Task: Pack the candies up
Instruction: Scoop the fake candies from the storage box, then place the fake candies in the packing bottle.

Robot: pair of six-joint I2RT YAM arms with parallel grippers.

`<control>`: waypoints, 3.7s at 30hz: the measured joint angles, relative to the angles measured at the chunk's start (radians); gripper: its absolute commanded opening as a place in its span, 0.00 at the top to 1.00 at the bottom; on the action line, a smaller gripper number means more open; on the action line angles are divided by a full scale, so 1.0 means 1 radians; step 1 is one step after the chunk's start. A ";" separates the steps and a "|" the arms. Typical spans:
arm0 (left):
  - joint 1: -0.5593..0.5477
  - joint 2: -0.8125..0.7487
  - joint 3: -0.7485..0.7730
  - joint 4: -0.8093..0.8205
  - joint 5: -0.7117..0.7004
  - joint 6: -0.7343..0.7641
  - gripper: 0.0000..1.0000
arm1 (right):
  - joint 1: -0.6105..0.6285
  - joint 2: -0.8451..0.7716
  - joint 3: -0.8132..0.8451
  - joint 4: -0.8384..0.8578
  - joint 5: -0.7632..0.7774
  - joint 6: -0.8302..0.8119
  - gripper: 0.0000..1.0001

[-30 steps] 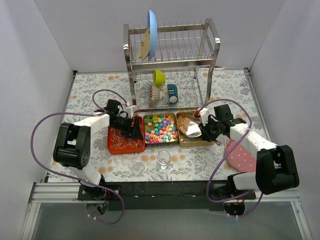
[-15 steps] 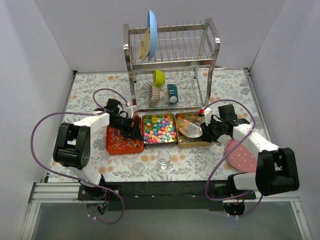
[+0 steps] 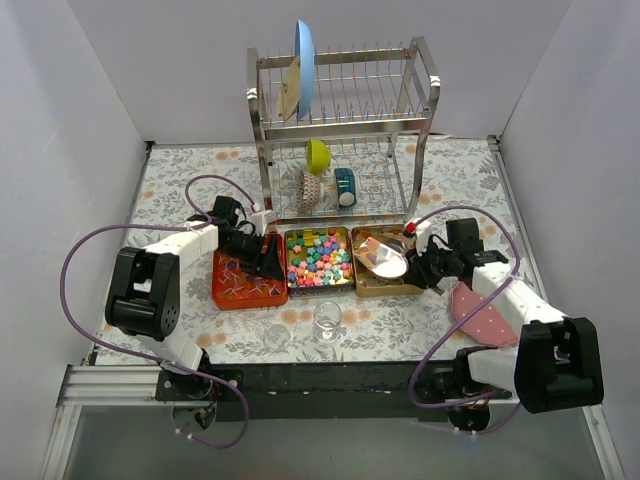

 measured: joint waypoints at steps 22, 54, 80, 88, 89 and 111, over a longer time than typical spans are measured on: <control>0.000 -0.066 0.037 -0.026 -0.050 0.027 0.34 | -0.060 -0.405 -0.047 -0.008 -0.176 0.031 0.99; 0.205 -0.301 -0.046 0.107 -0.172 -0.063 0.29 | 0.362 -0.144 0.529 -0.797 0.049 -0.517 0.99; 0.284 -0.415 -0.157 0.164 -0.159 -0.103 0.29 | 0.684 0.000 0.659 -0.829 0.378 -0.420 0.99; 0.292 -0.425 -0.169 0.181 -0.145 -0.116 0.29 | 0.739 0.052 0.734 -0.865 0.458 -0.417 0.99; 0.293 -0.426 -0.172 0.180 -0.143 -0.116 0.28 | 0.748 0.058 0.745 -0.869 0.467 -0.417 0.99; 0.298 -0.431 -0.223 0.241 -0.100 -0.229 0.51 | 0.821 0.135 0.916 -0.893 0.673 -0.431 0.99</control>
